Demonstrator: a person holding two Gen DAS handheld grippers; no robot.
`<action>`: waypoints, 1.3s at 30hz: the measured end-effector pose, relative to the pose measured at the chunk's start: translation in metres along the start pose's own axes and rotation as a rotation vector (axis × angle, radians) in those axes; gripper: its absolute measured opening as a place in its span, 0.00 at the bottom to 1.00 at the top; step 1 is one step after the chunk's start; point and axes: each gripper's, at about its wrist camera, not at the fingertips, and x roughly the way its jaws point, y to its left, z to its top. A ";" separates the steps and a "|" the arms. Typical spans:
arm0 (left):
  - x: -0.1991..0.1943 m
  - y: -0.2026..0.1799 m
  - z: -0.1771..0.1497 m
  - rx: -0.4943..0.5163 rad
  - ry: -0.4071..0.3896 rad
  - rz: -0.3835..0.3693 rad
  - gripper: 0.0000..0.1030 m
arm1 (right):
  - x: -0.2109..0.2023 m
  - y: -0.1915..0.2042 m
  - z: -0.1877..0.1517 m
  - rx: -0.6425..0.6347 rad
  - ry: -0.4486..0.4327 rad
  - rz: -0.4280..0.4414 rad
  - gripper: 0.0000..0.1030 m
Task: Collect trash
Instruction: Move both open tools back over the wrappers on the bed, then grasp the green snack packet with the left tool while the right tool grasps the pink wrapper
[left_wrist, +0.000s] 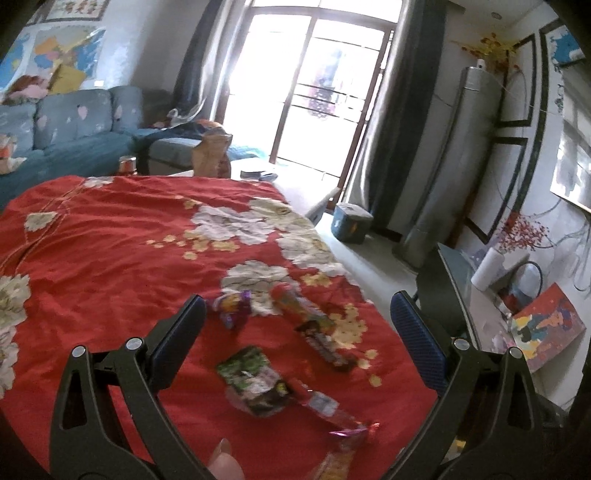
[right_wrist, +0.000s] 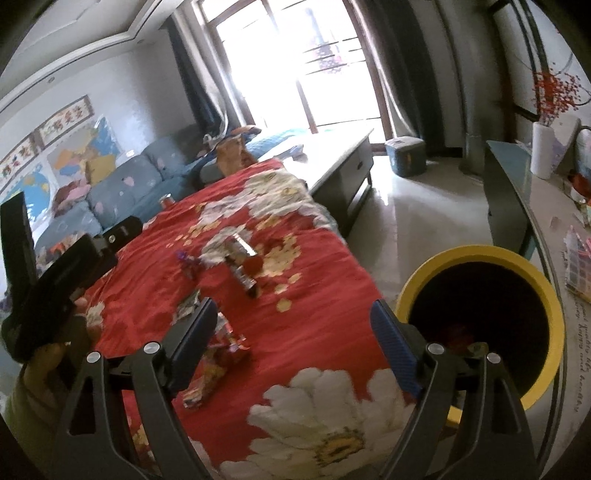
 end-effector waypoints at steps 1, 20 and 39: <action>0.000 0.004 0.000 -0.005 0.001 0.005 0.89 | 0.002 0.004 -0.001 -0.006 0.007 0.006 0.80; 0.020 0.061 -0.016 -0.083 0.112 0.086 0.89 | 0.034 0.060 -0.033 -0.099 0.140 0.077 0.80; 0.066 0.071 -0.063 -0.175 0.324 -0.023 0.66 | 0.071 0.065 -0.059 -0.084 0.257 0.083 0.63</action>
